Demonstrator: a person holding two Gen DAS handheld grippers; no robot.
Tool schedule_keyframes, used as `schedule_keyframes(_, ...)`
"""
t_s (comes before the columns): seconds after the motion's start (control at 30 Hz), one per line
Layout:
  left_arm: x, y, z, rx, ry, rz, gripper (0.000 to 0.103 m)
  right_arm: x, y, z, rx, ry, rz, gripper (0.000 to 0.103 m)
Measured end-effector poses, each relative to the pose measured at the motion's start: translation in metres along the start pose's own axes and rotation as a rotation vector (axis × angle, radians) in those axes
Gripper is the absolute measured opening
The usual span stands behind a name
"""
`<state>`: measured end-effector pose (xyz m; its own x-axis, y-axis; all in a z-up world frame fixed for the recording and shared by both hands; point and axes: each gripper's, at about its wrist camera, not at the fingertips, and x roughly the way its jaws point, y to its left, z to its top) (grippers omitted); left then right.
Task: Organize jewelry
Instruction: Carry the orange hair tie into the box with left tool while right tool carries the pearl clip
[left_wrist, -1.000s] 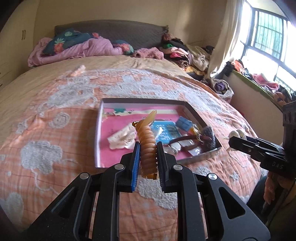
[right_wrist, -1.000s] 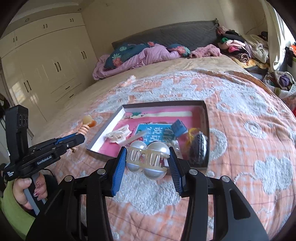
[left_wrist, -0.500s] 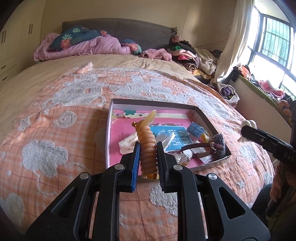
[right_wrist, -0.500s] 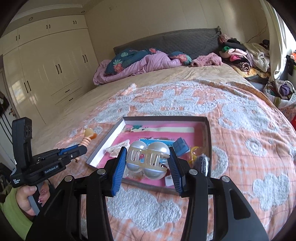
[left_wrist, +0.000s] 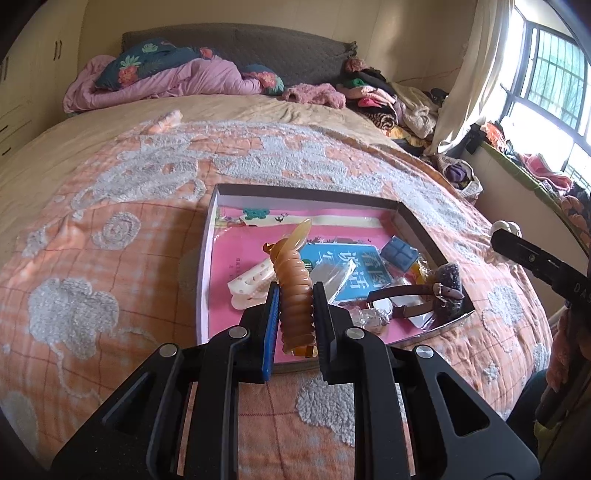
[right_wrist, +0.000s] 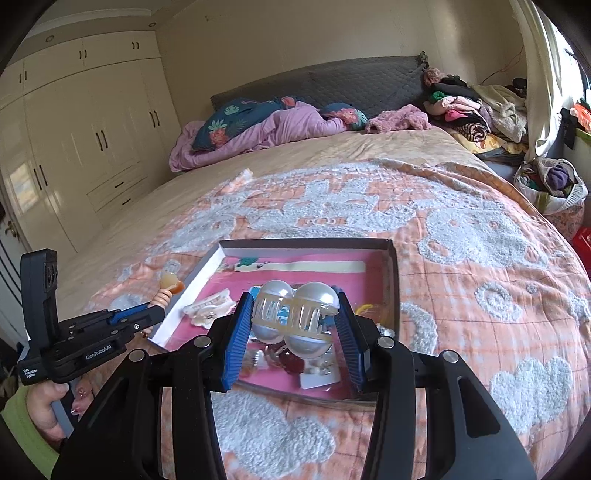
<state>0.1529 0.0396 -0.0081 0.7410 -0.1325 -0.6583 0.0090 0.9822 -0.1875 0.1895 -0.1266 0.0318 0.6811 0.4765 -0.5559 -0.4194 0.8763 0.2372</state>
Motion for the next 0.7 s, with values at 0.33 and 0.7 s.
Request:
schedule_keyframes(0.33, 0.022, -0.002, -0.006, 0.021, 0.038, 0.012, 0.011, 0.028, -0.020, -0.012, 0.020, 0.058, -0.049, 0.043)
schedule_keyframes(0.7, 0.037, -0.003, -0.011, 0.042, 0.057, 0.010, 0.011, 0.042, -0.024, -0.021, 0.021, 0.089, -0.055, 0.043)
